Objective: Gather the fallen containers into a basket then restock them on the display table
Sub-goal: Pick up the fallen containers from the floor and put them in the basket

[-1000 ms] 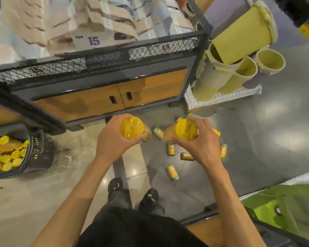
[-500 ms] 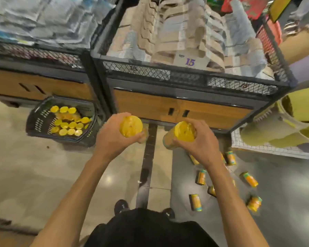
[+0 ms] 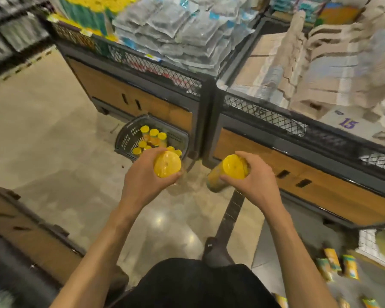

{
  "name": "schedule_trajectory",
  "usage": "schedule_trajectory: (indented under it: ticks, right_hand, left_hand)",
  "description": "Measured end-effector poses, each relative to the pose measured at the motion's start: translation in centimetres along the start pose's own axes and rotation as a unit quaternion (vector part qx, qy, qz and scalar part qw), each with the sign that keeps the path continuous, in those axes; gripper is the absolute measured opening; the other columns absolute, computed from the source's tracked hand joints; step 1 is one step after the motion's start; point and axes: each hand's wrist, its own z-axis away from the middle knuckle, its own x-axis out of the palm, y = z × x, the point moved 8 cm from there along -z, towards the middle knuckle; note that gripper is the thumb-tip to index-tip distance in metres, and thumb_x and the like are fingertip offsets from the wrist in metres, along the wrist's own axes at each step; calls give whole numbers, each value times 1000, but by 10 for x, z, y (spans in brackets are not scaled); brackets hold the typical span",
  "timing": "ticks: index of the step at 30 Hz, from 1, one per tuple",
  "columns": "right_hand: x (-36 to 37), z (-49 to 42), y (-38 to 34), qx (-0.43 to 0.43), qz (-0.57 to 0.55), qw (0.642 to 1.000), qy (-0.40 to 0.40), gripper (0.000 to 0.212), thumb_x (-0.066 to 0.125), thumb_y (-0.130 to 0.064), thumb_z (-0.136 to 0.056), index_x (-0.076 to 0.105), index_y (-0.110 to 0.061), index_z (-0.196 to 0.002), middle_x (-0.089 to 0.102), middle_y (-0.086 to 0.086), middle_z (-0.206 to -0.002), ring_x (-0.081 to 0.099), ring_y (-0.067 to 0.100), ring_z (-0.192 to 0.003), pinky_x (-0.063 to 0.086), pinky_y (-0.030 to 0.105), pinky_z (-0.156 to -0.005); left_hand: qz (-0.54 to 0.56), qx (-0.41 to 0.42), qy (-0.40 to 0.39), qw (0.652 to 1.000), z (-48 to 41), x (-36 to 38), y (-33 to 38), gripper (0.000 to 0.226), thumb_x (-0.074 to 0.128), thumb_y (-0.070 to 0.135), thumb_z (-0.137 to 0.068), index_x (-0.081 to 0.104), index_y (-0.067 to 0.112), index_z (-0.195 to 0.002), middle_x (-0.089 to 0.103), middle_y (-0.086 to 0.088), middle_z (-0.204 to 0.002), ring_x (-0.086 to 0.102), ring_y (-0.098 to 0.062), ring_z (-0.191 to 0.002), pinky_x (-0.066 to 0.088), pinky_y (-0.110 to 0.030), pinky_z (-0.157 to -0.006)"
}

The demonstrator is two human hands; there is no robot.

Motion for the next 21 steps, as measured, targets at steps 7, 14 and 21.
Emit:
schedule_trajectory:
  ticks: [7, 14, 21]
  right_hand:
    - [53, -78, -31, -32, 4, 998, -49, 77, 79, -59, -69, 49, -32, -135, 55, -9, -127, 52, 11, -111, 49, 34, -89]
    - [97, -179, -41, -24, 11, 996, -86, 80, 79, -59, -69, 48, -32, -137, 54, -8, -128, 53, 14, -113, 49, 36, -89]
    - [131, -278, -51, -4, 5, 993, -119, 69, 80, -58, -68, 52, -34, -126, 53, -9, -120, 50, 8, -100, 45, 30, -79]
  left_hand:
    - [-42, -75, 16, 996, -34, -25, -56, 73, 81, 58, -66, 55, 30, -128, 59, 10, -125, 56, -14, -111, 51, -36, -85]
    - [-76, -106, 1, 991, -118, -23, -93, 78, 70, 72, -63, 53, 32, -128, 59, 12, -125, 57, -16, -109, 53, -39, -83]
    - [-100, -129, -48, 985, -210, 2, -129, 76, 75, 66, -68, 50, 32, -131, 59, 8, -128, 57, -17, -111, 53, -40, -85]
